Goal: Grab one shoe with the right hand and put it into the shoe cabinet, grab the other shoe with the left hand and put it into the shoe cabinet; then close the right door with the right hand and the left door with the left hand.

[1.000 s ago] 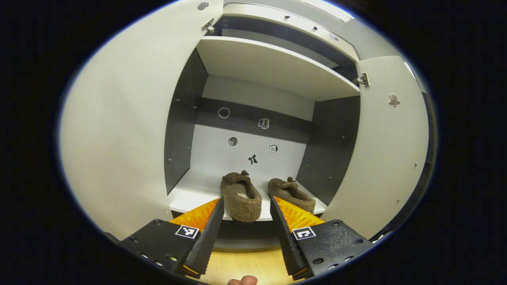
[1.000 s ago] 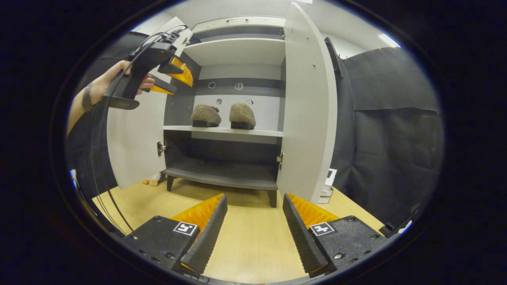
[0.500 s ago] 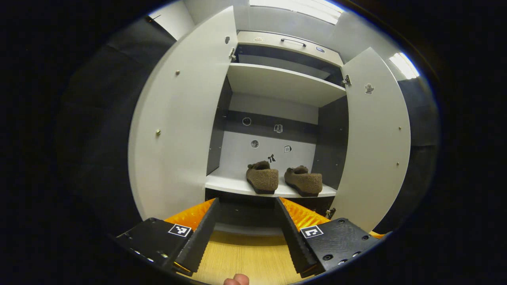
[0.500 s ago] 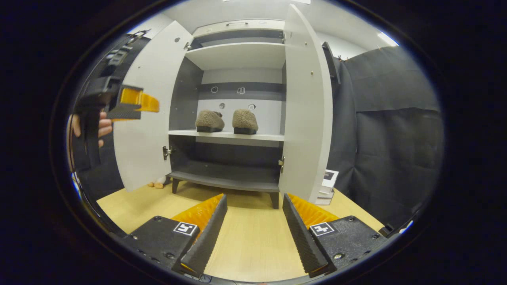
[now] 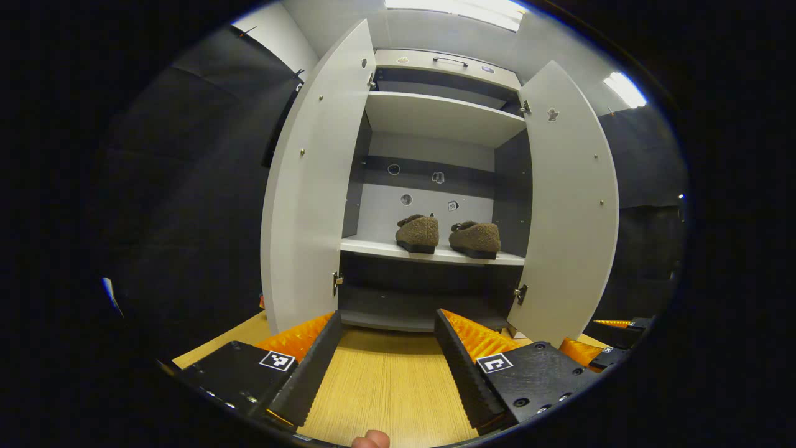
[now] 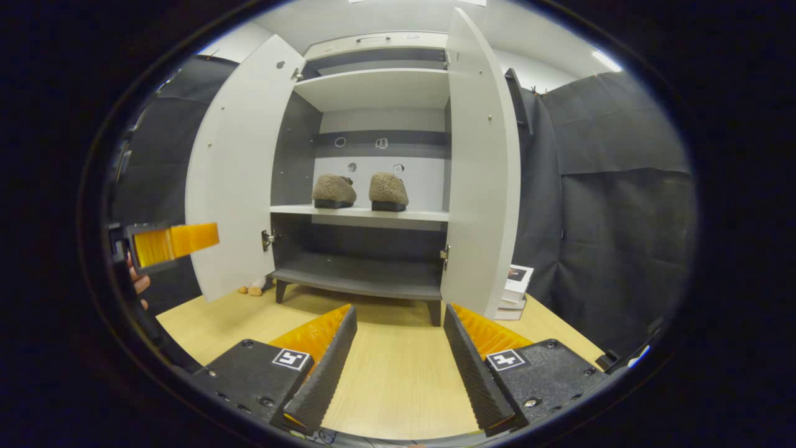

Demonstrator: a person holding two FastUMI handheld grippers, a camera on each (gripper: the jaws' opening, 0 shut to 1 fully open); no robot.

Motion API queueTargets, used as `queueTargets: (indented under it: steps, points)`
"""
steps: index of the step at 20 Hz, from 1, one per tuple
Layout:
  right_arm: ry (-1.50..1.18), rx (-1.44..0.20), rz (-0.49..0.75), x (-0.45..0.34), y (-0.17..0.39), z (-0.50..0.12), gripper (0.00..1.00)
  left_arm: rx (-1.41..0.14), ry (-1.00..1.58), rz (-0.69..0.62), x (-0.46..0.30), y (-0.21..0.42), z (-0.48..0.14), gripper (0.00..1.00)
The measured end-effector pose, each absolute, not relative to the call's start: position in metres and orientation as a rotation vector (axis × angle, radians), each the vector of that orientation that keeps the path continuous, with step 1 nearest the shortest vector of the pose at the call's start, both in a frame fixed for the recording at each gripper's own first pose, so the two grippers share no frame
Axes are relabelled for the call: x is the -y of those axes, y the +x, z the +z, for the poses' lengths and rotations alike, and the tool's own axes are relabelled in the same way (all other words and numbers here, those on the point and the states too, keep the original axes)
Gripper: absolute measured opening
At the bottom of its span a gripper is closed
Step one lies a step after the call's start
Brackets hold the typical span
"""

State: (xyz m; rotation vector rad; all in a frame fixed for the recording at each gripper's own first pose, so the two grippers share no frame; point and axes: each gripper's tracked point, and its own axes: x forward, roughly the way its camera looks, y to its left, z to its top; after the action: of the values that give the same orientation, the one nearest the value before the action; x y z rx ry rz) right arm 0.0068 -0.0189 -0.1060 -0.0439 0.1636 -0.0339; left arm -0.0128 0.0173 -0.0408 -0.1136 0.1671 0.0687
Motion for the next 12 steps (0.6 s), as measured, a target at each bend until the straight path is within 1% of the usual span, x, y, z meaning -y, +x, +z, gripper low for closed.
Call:
queueTargets:
  steps: [2,5,6,11,12]
  points:
    - [-0.029,-0.156,-0.038,0.022,0.004,-0.101,0.88,-0.163,-0.102,0.073,-0.015,-0.019,-0.042,0.9]
    - [-0.005,-0.134,-0.051,0.03,-0.003,-0.081,0.92,-0.167,-0.086,0.06,-0.008,-0.024,-0.046,0.9]
    - [0.006,-0.119,-0.057,0.034,-0.004,-0.072,0.96,-0.164,-0.082,0.059,-0.007,-0.024,-0.045,0.9]
    - [0.04,-0.031,-0.081,0.061,-0.014,-0.002,0.99,-0.165,-0.096,0.038,0.001,-0.021,-0.046,0.9]
    - [0.038,-0.012,-0.084,0.069,-0.015,0.012,0.98,-0.162,-0.092,0.032,0.003,-0.02,-0.043,0.9]
